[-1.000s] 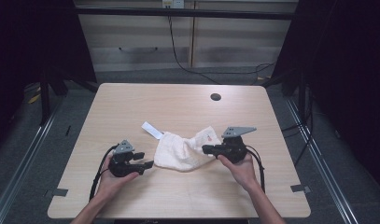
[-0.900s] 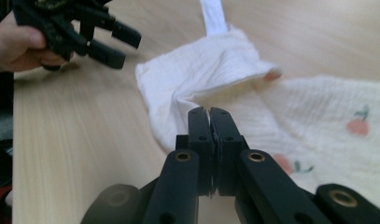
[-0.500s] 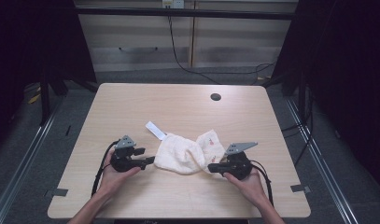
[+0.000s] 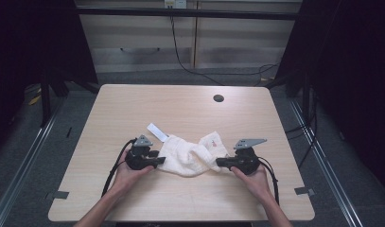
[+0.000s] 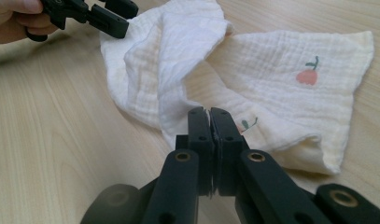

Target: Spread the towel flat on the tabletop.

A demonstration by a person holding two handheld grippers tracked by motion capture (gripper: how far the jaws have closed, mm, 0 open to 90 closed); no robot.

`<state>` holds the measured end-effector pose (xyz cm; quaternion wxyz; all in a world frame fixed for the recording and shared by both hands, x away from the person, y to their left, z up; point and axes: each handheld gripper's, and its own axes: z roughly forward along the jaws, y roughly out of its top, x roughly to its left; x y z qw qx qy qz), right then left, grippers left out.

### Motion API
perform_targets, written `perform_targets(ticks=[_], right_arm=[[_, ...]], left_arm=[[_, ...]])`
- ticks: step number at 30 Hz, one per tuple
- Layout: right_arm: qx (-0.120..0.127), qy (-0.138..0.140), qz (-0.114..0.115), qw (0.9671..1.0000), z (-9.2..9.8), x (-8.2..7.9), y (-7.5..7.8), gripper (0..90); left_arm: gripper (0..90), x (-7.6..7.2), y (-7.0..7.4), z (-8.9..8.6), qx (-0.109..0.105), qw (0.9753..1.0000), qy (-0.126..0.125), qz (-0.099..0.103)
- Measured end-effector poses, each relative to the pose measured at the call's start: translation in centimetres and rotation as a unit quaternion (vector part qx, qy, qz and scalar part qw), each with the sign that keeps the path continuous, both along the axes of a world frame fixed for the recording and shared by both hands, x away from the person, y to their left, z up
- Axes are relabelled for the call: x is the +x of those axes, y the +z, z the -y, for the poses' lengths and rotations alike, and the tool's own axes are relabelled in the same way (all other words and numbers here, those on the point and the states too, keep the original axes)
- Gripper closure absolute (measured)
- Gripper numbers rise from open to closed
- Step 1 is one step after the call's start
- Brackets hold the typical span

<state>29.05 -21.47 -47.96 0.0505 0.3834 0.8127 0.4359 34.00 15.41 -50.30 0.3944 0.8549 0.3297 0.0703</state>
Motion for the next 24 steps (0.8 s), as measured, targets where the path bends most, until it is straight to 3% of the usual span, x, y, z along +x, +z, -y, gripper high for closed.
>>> perform_targets(ticks=[1,3,8,11,17,21,24], right_arm=[[0.000,0.000,0.001,1.0000,0.0,0.0,0.0,88.0],[0.003,-0.002,0.002,1.0000,0.1,-0.1,0.2,88.0],[0.008,-0.003,0.008,0.9999,0.3,-0.3,0.4,88.1],[0.011,-0.004,0.011,0.9999,0.4,-0.6,0.6,88.1],[0.015,-0.002,0.014,0.9998,0.4,-1.3,0.9,88.1],[0.013,0.007,0.014,0.9998,0.0,-1.4,0.8,88.0],[0.014,0.007,0.016,0.9997,-0.1,-1.3,0.8,88.0]], left_arm=[[68.1,-0.1,0.1,-0.1,0.011,0.9999,-0.007,0.003],[76.5,-0.3,0.1,0.0,0.011,0.9998,-0.013,0.001],[83.3,-1.1,0.2,-0.8,0.015,0.9994,-0.030,-0.002],[83.5,-1.9,0.3,-1.8,0.010,0.9994,-0.033,-0.008],[83.3,-4.1,0.6,-3.8,0.026,0.9987,-0.043,-0.003],[82.3,-4.9,0.7,-5.2,0.017,0.9988,-0.043,-0.016],[71.3,-4.9,1.3,-5.9,-0.004,0.9991,-0.039,-0.015]])
